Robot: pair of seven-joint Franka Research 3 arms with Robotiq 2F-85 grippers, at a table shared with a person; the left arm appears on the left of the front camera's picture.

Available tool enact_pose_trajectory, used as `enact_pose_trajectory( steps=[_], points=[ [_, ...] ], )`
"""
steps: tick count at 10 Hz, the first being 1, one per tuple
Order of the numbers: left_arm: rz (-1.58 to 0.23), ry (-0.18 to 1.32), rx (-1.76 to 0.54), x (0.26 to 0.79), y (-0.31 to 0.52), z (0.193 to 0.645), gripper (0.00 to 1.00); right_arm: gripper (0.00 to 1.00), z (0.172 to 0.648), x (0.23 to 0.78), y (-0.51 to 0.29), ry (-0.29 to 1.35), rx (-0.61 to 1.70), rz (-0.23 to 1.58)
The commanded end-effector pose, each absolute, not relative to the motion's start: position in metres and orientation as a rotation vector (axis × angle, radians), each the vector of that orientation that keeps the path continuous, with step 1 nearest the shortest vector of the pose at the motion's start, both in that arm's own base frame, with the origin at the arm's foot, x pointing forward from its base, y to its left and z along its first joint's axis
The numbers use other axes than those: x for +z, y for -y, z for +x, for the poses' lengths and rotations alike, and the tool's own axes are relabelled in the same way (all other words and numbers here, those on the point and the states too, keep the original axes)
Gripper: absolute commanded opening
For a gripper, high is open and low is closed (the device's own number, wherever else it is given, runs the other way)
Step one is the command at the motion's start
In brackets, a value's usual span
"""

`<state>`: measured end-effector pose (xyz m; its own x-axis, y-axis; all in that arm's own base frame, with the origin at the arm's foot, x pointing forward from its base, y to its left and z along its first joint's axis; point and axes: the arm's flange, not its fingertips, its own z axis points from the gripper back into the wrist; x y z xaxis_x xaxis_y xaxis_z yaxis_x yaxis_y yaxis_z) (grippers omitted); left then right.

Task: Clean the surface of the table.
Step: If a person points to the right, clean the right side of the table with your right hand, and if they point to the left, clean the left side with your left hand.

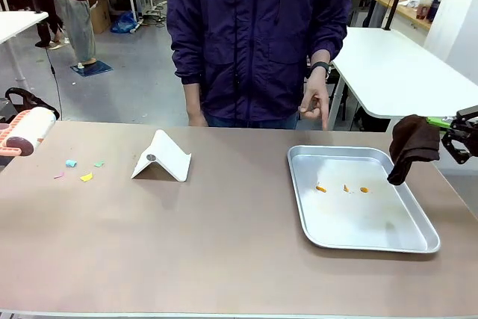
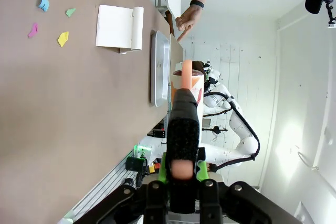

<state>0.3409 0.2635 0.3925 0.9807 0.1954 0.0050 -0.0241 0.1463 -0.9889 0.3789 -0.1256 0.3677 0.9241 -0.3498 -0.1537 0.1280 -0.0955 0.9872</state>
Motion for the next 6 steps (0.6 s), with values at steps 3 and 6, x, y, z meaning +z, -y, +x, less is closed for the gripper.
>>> enact_pose_trajectory(
  steps=[3, 6],
  points=[
    [-1.42, 0.147, 0.15, 0.3952, -0.2612, 0.3366, 0.0, 0.0, 0.3803, 0.3743, 0.1259, 0.153, -0.404, 1.636],
    [-1.42, 0.147, 0.15, 0.3952, -0.2612, 0.3366, 0.0, 0.0, 0.3803, 0.3743, 0.1259, 0.153, -0.404, 1.636]
  ],
)
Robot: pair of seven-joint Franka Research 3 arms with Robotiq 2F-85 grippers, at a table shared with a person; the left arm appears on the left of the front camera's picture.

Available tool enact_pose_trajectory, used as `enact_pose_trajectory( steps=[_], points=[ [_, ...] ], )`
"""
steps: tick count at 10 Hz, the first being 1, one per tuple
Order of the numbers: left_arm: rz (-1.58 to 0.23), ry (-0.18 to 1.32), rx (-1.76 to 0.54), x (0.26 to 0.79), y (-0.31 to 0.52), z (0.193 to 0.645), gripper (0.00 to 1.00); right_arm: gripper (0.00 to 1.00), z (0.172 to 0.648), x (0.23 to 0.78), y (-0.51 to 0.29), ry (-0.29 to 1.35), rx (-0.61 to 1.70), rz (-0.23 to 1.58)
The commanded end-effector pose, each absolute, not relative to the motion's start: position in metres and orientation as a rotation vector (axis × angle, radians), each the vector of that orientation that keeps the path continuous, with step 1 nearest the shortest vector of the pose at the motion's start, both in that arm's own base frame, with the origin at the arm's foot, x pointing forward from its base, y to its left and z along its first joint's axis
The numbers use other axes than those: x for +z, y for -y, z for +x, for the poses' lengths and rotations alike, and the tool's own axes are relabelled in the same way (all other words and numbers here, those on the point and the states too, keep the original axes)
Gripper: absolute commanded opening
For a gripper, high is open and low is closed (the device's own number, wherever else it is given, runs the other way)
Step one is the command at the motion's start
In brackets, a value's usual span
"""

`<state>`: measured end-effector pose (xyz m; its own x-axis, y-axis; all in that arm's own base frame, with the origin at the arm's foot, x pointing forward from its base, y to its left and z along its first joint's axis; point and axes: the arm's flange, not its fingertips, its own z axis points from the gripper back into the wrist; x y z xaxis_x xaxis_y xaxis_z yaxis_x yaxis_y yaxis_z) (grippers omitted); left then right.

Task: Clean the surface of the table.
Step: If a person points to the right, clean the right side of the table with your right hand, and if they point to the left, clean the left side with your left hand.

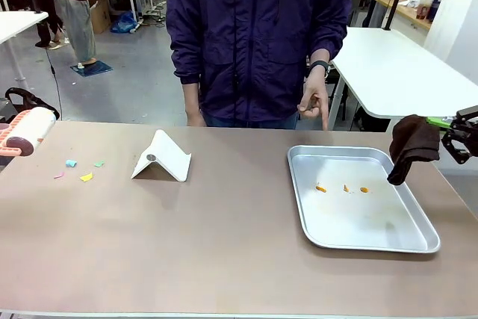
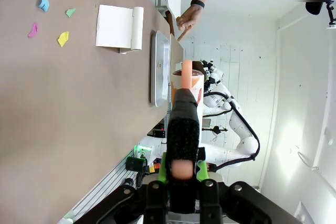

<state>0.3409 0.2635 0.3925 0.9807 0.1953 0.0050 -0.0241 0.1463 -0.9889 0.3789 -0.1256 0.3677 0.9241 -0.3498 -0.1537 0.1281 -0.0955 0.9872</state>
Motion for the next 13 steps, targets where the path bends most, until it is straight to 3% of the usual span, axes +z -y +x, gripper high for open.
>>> enact_pose_trajectory(
  steps=[1, 2, 5, 8, 13],
  points=[
    [-1.42, 0.147, 0.15, 0.395, -0.261, 0.337, 0.0, 0.07, 0.379, 0.368, 0.126, 0.174, -0.403, 1.62],
    [-1.42, 0.147, 0.15, 0.395, -0.261, 0.337, 0.0, 0.07, 0.382, 0.369, 0.117, 0.241, -0.391, 1.551],
    [-1.42, 0.147, 0.15, 0.395, -0.261, 0.337, 0.0, 0.07, 0.4, 0.37, 0.086, 0.214, -0.238, 1.259],
    [-1.42, 0.147, 0.15, 0.395, -0.261, 0.337, 0.0, 0.07, 0.424, 0.366, 0.06, 0.287, -0.18, 0.898],
    [-1.42, 0.147, 0.15, 0.395, -0.261, 0.337, 0.0, 0.07, 0.441, 0.383, 0.057, 0.324, -0.002, 0.6]
  ],
)
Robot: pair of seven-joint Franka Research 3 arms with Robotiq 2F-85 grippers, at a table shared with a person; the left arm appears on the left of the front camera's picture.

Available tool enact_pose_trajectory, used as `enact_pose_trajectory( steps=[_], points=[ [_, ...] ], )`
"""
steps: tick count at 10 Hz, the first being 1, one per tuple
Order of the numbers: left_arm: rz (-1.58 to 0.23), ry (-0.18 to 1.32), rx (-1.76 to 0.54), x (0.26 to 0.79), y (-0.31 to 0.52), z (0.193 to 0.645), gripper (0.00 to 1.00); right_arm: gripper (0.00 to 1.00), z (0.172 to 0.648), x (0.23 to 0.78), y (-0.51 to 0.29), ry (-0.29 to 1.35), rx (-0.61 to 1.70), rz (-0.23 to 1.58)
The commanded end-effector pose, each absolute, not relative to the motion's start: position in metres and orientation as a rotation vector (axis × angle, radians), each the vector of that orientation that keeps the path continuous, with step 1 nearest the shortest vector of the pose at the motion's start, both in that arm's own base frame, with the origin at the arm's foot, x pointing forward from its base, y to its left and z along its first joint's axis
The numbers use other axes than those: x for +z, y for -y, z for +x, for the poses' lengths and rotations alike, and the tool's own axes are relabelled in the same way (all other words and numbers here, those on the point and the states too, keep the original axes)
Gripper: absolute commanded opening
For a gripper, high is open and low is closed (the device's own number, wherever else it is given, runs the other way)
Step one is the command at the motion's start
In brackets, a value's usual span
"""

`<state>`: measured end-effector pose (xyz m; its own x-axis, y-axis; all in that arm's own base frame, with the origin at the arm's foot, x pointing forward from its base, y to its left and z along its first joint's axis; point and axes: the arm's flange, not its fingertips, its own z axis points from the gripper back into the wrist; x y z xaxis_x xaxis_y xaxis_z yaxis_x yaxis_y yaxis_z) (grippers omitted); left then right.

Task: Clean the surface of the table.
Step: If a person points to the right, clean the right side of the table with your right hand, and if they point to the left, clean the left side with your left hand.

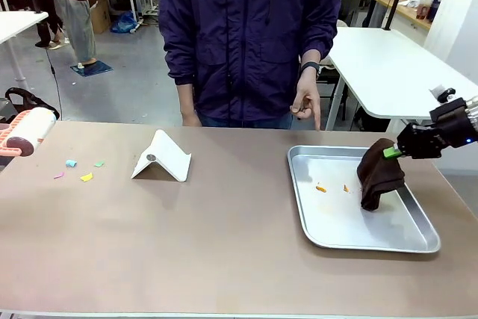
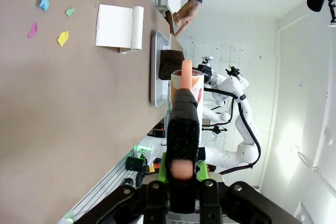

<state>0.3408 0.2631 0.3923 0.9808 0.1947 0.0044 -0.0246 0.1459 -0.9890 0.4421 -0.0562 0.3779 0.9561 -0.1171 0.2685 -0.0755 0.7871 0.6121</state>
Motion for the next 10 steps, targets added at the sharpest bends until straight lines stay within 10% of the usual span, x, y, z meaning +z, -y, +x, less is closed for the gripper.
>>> enact_pose_trajectory(
  steps=[1, 10],
  points=[
    [-1.42, 0.147, 0.15, 0.395, -0.261, 0.337, 0.0, 0.07, 0.443, 0.382, 0.059, 0.316, 0.009, 0.561],
    [-1.42, 0.147, 0.15, 0.395, -0.261, 0.337, 0.0, 0.07, 0.473, 0.321, -0.013, 0.189, 0.048, 0.294]
  ],
)
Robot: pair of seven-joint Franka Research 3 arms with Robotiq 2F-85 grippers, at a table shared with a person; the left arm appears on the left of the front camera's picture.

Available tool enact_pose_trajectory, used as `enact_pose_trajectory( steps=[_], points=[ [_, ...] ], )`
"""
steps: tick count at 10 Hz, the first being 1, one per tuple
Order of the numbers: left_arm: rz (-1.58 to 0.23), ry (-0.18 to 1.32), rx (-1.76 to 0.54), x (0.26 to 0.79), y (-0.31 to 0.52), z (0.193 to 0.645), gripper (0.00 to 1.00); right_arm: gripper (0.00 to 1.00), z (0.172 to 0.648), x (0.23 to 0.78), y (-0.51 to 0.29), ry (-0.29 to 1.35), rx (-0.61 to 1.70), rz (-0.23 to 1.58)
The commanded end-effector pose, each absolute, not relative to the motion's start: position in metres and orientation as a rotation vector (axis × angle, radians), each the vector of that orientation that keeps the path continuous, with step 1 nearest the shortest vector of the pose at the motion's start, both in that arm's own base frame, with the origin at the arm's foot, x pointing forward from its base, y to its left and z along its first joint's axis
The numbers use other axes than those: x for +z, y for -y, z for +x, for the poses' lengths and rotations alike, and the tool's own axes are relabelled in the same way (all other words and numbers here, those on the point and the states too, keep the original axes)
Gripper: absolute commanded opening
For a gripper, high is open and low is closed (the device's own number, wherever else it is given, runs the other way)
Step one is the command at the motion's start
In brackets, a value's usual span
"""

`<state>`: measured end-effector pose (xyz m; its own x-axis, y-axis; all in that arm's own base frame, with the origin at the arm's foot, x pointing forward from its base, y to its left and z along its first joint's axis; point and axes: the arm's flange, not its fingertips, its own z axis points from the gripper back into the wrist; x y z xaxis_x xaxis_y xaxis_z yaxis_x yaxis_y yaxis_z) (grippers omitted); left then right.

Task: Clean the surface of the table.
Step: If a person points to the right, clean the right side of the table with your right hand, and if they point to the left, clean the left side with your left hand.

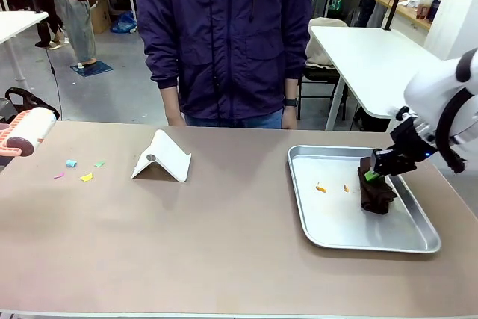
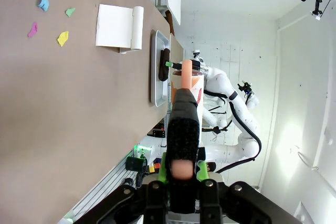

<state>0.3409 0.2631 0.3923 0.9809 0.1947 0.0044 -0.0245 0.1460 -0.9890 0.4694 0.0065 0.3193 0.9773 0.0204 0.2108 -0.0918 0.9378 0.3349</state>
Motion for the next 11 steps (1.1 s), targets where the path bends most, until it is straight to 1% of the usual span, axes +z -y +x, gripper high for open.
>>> enact_pose_trajectory(
  steps=[1, 4, 5, 11],
  points=[
    [-1.42, 0.147, 0.15, 0.395, -0.261, 0.337, 0.0, 0.07, 0.473, 0.316, -0.019, 0.173, 0.061, 0.277],
    [-1.42, 0.147, 0.15, 0.395, -0.261, 0.337, 0.0, 0.07, 0.474, 0.309, -0.029, 0.159, 0.075, 0.261],
    [-1.42, 0.147, 0.15, 0.395, -0.261, 0.337, 0.0, 0.07, 0.474, 0.308, -0.033, 0.178, 0.076, 0.261],
    [-1.42, 0.147, 0.15, 0.395, -0.261, 0.337, 0.0, 0.07, 0.474, 0.295, -0.081, 0.093, 0.199, 0.414]
  ],
)
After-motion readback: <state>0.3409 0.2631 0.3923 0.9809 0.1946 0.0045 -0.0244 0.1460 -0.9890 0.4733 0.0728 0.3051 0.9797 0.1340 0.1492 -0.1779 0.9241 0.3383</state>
